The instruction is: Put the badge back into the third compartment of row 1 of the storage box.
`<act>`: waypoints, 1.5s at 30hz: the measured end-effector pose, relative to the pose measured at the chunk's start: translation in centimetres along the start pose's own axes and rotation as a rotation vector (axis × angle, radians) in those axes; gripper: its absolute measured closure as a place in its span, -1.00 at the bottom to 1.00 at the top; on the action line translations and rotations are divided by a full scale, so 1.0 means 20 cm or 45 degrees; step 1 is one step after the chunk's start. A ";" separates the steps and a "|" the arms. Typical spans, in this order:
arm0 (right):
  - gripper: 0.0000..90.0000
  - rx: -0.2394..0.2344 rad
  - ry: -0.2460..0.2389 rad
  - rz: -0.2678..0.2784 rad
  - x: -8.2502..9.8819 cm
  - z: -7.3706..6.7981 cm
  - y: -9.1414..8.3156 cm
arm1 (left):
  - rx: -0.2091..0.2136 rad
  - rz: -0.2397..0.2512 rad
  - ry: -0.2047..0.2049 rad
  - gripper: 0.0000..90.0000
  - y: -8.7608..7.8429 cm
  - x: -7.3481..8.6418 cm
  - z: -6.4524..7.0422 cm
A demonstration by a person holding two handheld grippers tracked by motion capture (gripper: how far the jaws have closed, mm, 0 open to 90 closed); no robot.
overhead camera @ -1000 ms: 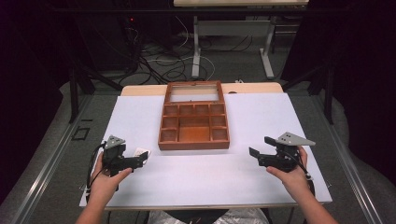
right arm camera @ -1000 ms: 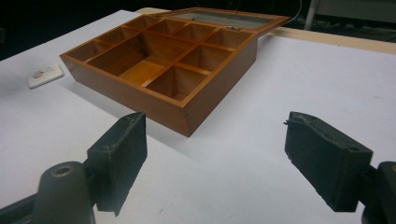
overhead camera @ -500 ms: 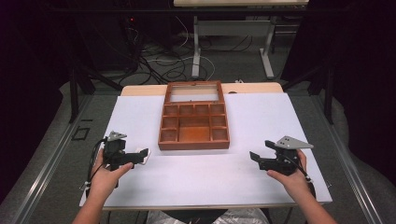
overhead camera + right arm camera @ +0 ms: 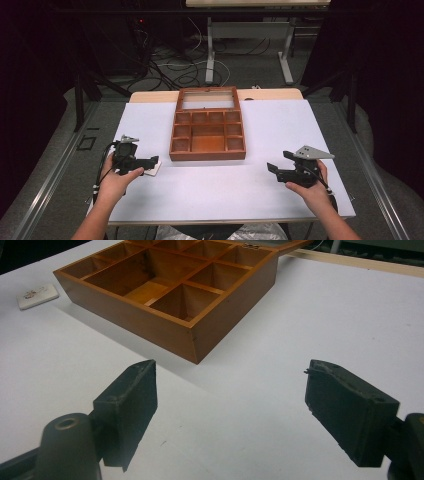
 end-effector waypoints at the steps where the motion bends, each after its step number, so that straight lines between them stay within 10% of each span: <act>1: -0.54 0.000 -0.002 0.002 0.00 0.00 0.00 | -0.001 -0.009 0.006 -0.83 0.00 0.00 0.00; 22: -0.54 0.001 0.022 -0.015 0.01 0.01 0.00 | 0.010 -0.299 0.015 -0.51 0.14 0.04 0.01; 45: -0.54 -0.014 0.029 -0.018 0.02 0.01 0.00 | -0.039 -0.413 -0.053 -0.48 0.24 0.09 -0.06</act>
Point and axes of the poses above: each handheld gripper's, and its own axes: y roughly forward along the jaws, x roughly out of its underside, z roughly to its right, the point moved 6 cm from there along y, roughly forward along the jaws, and after that the axes turned 7 degrees about z, right-handed, at the moved point
